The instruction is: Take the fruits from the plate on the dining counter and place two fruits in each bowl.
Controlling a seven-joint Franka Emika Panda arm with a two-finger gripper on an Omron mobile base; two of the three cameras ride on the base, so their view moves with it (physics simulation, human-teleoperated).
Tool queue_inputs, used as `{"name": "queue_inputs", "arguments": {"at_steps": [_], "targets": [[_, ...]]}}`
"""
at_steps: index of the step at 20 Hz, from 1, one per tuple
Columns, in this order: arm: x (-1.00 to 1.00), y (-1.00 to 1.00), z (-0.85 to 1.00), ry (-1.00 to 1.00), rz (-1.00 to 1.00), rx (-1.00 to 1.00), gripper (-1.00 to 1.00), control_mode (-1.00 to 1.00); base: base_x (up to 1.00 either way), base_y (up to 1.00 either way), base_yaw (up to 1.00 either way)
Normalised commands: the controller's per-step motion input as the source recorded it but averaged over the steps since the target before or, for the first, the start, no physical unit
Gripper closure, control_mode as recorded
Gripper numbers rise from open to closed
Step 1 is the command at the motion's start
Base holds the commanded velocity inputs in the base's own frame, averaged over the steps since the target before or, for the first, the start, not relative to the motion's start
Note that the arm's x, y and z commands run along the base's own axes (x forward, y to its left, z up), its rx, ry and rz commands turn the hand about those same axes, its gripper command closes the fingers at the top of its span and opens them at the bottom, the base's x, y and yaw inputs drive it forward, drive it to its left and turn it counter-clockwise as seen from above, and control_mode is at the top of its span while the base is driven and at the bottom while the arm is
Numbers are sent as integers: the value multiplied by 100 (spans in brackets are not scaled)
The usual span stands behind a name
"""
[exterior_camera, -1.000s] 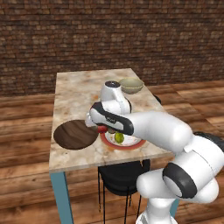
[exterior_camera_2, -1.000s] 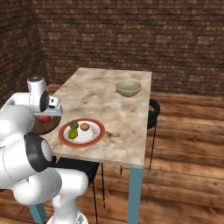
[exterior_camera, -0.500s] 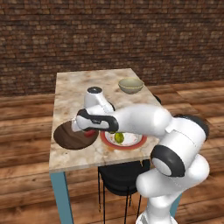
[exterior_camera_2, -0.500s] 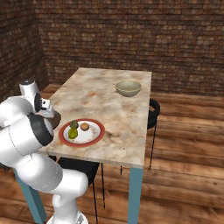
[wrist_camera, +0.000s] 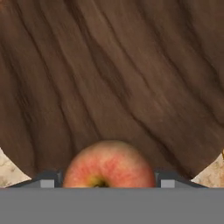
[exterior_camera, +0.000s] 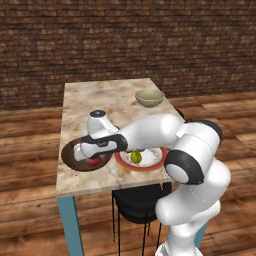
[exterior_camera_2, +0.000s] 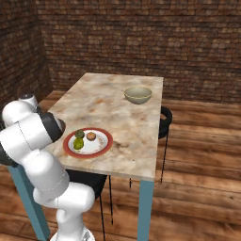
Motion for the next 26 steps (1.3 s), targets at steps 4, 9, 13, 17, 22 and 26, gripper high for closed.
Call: {"name": "queue_inputs", "arguments": {"at_steps": [4, 9, 13, 17, 22, 26], "targets": [[1, 0, -3, -2, 0, 0, -100, -100, 0, 0, 0], [0, -2, 23, 0, 0, 0, -100, -100, 0, 0, 0], [0, -20, 58, 0, 0, 0, -100, -100, 0, 0, 0], [-33, -89, 61, 0, -1, 0, -100, -100, 0, 0, 0], [-59, -100, 17, 0, -4, 1, -100, -100, 0, 0, 0], [-7, -100, 0, 0, -7, 1, -100, -100, 0, 0, 0]]}}
